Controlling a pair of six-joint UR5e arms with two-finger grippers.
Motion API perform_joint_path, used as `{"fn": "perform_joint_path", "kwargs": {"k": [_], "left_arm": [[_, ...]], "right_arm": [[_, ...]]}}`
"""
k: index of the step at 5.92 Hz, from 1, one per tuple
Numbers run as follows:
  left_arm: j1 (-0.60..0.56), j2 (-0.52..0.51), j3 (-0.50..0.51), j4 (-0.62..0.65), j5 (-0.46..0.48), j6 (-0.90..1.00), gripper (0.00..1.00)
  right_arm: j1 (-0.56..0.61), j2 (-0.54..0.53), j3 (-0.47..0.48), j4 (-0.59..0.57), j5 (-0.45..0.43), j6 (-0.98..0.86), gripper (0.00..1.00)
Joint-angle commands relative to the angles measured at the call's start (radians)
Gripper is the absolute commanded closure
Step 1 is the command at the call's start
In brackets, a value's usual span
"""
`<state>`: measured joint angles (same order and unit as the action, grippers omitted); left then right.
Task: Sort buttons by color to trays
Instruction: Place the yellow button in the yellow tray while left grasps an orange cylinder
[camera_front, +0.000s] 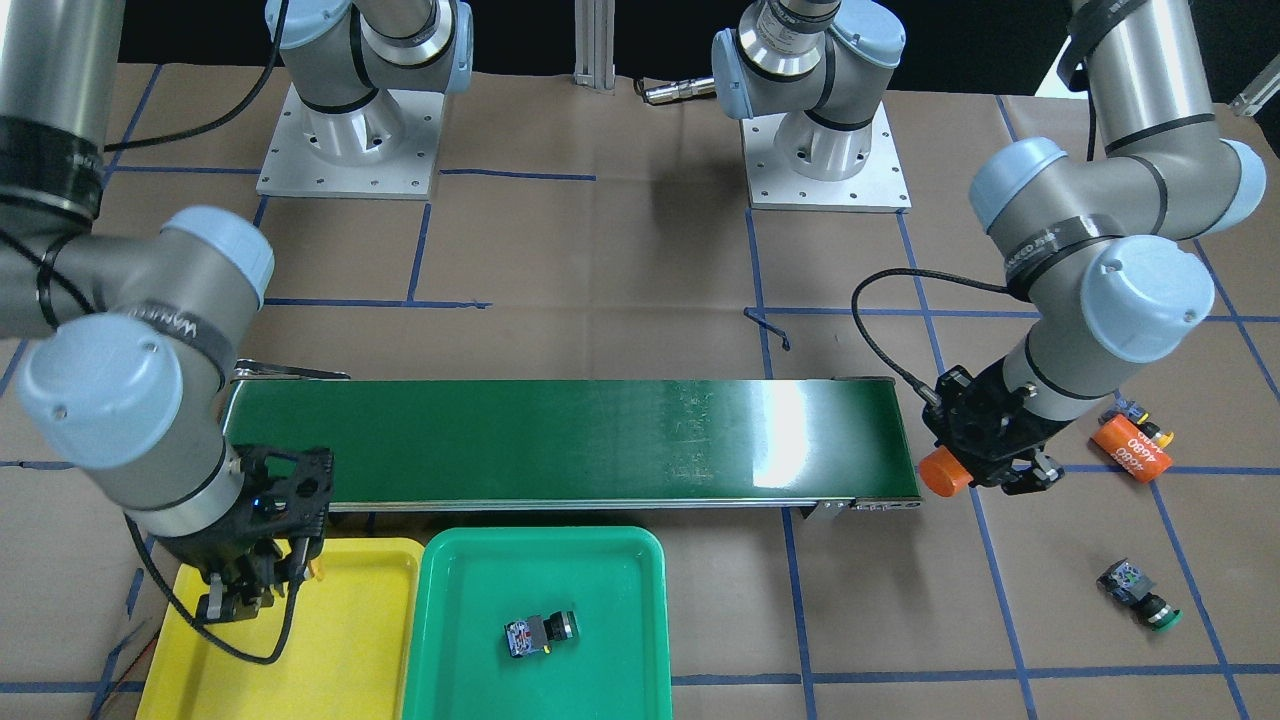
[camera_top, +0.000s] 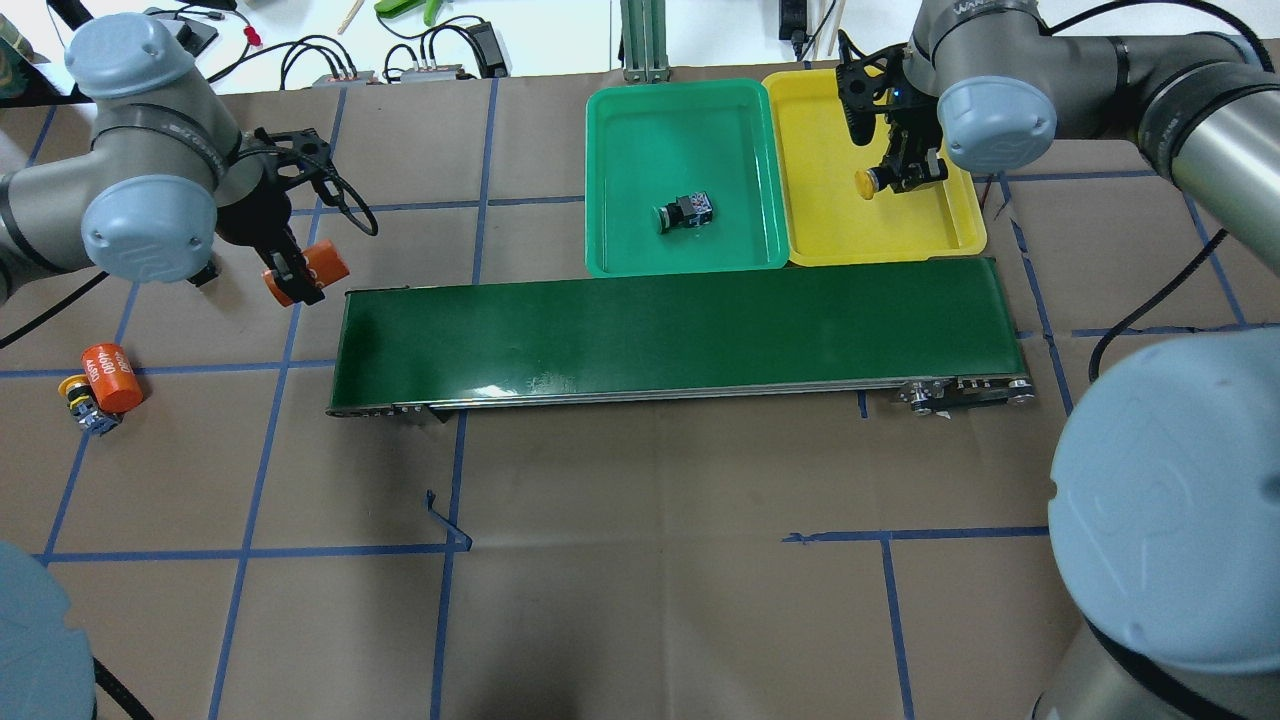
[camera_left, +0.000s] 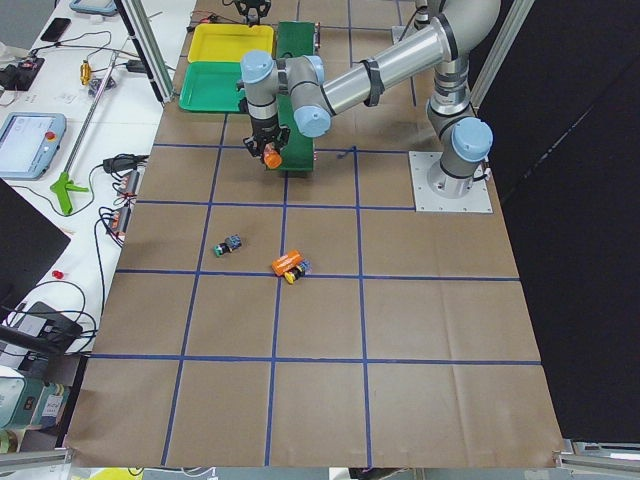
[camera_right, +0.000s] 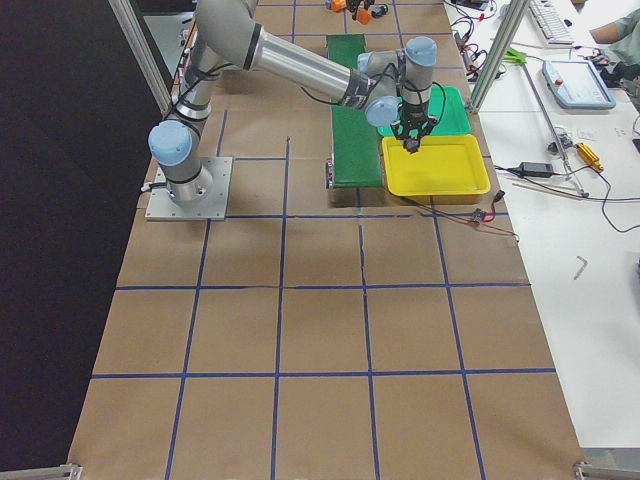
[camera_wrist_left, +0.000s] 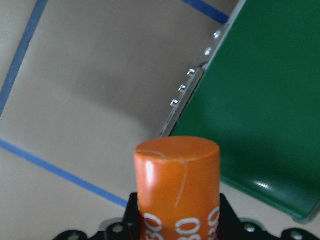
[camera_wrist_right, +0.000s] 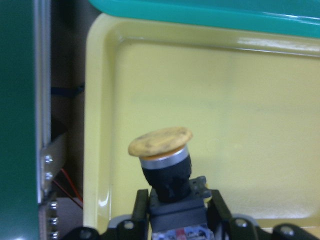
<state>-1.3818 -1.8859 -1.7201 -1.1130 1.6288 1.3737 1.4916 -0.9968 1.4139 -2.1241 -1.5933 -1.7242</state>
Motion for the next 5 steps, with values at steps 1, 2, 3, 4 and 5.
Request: {"fn": "perform_joint_path", "kwargs": {"k": [1, 2, 3, 4, 5], "left_arm": [[-0.112, 0.017, -0.039, -0.005, -0.026, 0.181, 1.00], [-0.158, 0.028, -0.073, 0.011, -0.018, 0.183, 1.00], [-0.164, 0.024, -0.082, 0.018, -0.018, 0.179, 1.00], [-0.177, 0.010, -0.087, 0.019, -0.017, 0.141, 0.92], [-0.175, 0.005, -0.099, 0.016, -0.023, 0.134, 0.10]], "right_arm": [[-0.022, 0.093, -0.020, -0.004, 0.073, 0.014, 0.52], [-0.022, 0.084, 0.006, -0.002, 0.114, 0.015, 0.01], [-0.021, 0.057, -0.001, 0.009, 0.101, 0.015, 0.00], [-0.013, -0.010, 0.007, 0.030, 0.098, 0.017, 0.00], [-0.008, -0.098, 0.010, 0.170, 0.102, 0.059, 0.00]]}}
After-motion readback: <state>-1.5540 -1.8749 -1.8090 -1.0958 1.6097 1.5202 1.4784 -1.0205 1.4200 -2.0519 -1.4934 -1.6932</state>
